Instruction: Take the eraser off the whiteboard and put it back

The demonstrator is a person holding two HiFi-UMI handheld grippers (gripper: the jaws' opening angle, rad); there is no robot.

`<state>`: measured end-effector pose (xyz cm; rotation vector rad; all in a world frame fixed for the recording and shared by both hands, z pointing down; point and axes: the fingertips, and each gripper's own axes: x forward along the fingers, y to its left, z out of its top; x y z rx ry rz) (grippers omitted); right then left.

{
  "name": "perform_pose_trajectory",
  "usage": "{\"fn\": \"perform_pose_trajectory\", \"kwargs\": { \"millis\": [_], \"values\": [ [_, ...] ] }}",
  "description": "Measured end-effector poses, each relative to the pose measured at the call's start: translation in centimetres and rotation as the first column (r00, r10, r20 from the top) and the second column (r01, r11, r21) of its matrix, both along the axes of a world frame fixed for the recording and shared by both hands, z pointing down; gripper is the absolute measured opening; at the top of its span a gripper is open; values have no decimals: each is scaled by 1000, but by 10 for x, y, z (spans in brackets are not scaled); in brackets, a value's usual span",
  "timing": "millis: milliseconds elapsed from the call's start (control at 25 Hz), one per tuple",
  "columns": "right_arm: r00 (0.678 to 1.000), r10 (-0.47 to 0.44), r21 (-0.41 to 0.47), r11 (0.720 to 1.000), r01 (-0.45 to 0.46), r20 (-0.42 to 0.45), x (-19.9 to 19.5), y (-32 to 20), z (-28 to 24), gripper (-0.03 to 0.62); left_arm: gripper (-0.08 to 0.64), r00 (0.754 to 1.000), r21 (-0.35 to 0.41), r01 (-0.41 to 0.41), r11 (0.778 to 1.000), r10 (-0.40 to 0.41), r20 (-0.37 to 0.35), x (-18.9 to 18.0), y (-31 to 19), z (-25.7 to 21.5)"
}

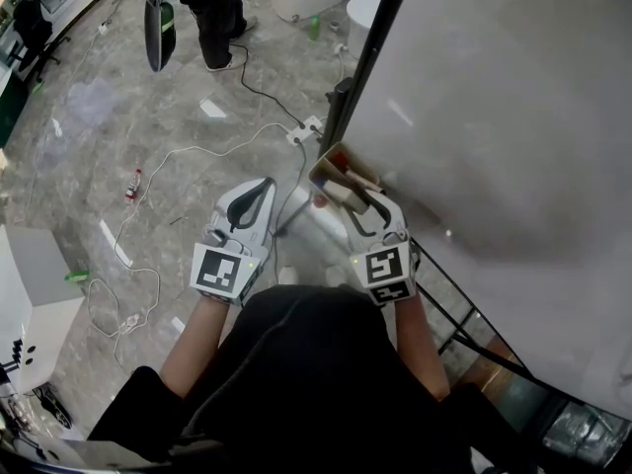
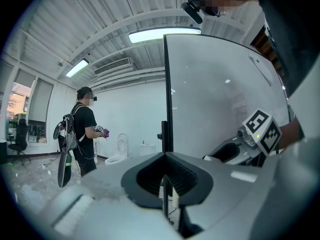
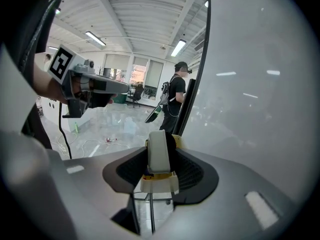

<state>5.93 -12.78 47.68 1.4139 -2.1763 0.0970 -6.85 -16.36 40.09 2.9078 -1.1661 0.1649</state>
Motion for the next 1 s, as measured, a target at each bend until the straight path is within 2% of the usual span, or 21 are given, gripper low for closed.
{"fn": "perform_pose_trajectory", "kwargs": {
  "millis": [160,440,720,1000],
  "values": [
    [999,21,47,999,-22,28,4,3,-12,178,6,1000,6,-24,1000,24,9,7,2,-2],
    [991,24,143,989,-42,128,11,10,-48,178,6,1000,6,-27,1000,27,0,16,5,-2],
    [969,-8,235,971,-52,247,23,23,-82,178,6,1000,19,-29,999,29,-3,29,9,-7],
    [953,-42,272,961,-44,301,33,33,-97,178,6,1000,21,-23,1000,23,-10,42,12,-9]
  ]
}}
